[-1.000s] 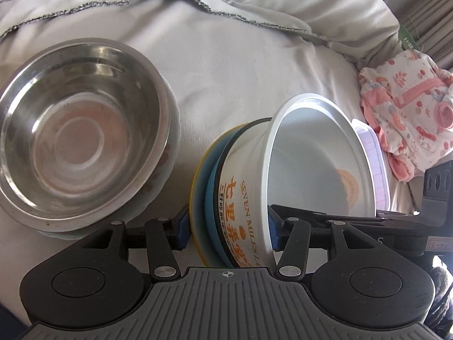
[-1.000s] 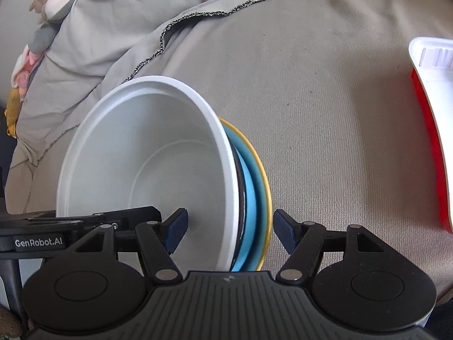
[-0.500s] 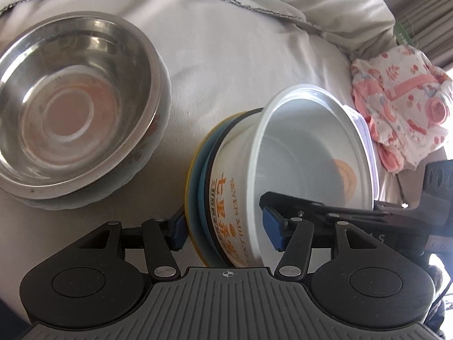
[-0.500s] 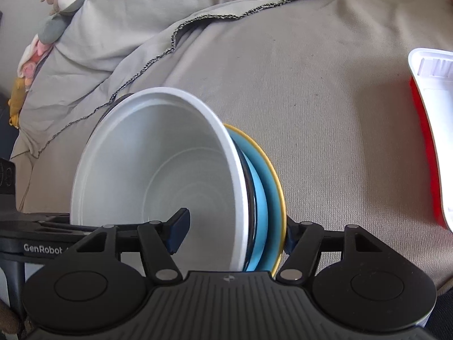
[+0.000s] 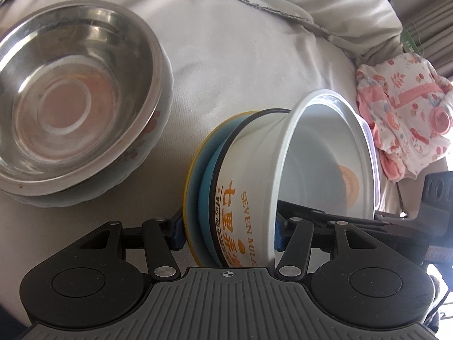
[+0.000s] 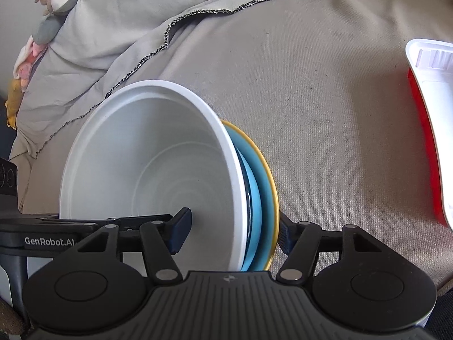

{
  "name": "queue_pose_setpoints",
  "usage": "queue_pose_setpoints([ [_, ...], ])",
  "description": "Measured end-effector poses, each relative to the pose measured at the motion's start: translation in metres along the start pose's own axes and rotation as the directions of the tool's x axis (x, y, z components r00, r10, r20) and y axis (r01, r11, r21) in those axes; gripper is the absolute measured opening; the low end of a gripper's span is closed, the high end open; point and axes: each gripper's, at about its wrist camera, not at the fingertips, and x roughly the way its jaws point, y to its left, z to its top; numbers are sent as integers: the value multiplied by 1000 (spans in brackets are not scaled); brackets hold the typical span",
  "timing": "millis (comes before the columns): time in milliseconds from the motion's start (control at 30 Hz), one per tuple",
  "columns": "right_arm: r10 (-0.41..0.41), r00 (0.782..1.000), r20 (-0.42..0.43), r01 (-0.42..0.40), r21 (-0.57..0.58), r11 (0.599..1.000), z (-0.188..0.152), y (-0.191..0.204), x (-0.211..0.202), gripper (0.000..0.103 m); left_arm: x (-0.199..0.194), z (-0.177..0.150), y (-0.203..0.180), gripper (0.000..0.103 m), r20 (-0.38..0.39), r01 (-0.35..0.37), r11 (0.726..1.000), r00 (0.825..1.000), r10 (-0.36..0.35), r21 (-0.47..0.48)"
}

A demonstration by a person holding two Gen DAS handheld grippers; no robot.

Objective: Organize plates and bowls

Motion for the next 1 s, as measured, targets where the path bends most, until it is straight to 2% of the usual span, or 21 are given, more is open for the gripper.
queue_pose_setpoints([
  [233,30,1000,-1,-30,10,1000,-3,-8,0,61,0,-2,4,59,3,4,1000,1000,-4,-13],
  [467,34,999,-13,-34,14,999,-2,-7,0,60,-1,-5,-1,57,11,1,1000,1000,-1,19],
  [600,21,999,-30,-21,28,999,-1,-3,-2,59,-2,-4,-2,57,-13,2,1000,1000,-2,4],
  [1000,20,999,-34,-19,23,1000,-8,1,-4,59,-5,-8,-1,57,0,8,1000,1000,-8,8],
])
